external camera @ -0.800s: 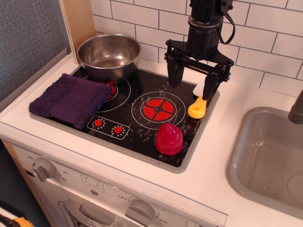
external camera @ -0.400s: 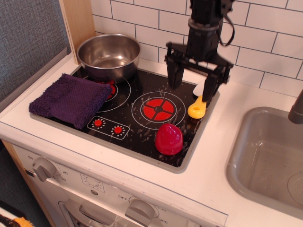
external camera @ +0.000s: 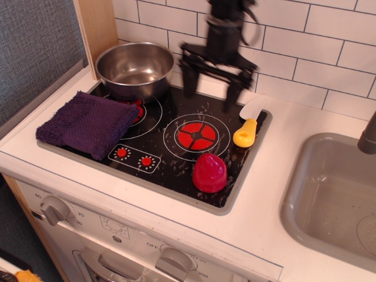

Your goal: Place the metal pot on the purple cloth.

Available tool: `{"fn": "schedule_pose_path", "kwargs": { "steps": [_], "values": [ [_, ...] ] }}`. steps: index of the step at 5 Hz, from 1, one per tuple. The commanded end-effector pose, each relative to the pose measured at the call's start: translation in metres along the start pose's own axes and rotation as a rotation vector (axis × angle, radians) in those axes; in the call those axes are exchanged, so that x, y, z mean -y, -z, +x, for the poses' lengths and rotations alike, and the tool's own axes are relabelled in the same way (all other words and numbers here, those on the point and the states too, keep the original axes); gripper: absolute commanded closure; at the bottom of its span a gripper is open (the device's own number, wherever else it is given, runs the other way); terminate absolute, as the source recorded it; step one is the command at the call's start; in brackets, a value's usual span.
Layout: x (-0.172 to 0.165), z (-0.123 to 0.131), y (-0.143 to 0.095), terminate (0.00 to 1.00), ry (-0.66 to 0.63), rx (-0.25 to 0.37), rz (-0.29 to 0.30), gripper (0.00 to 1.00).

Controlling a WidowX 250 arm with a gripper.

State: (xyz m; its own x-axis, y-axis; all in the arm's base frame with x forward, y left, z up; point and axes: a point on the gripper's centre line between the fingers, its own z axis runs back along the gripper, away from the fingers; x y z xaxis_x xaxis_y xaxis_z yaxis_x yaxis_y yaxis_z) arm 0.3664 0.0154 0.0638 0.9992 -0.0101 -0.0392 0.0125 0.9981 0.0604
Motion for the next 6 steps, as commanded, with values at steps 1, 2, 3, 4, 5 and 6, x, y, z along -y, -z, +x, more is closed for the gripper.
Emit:
{"fn": "schedule_pose_path", "kwargs": {
  "steps": [1, 2, 3, 4, 5, 6],
  "values": [
    [-0.05, 0.008, -0.041, 0.0, -0.095, 0.15, -0.012, 0.0],
    [-0.051, 0.016, -0.031, 0.0, -0.091, 0.151, -0.051, 0.0],
    [-0.052, 0.022, -0.011, 0.0, -0.076, 0.097, -0.043, 0.0],
    [-0.058, 0.027, 0.005, 0.0, -0.051, 0.043, 0.013, 0.0],
    [-0.059, 0.032, 0.02, 0.0, -0.009, -0.016, 0.069, 0.0],
    [-0.053, 0.03, 0.028, 0.0, 0.011, -0.024, 0.058, 1.0]
  ]
}}
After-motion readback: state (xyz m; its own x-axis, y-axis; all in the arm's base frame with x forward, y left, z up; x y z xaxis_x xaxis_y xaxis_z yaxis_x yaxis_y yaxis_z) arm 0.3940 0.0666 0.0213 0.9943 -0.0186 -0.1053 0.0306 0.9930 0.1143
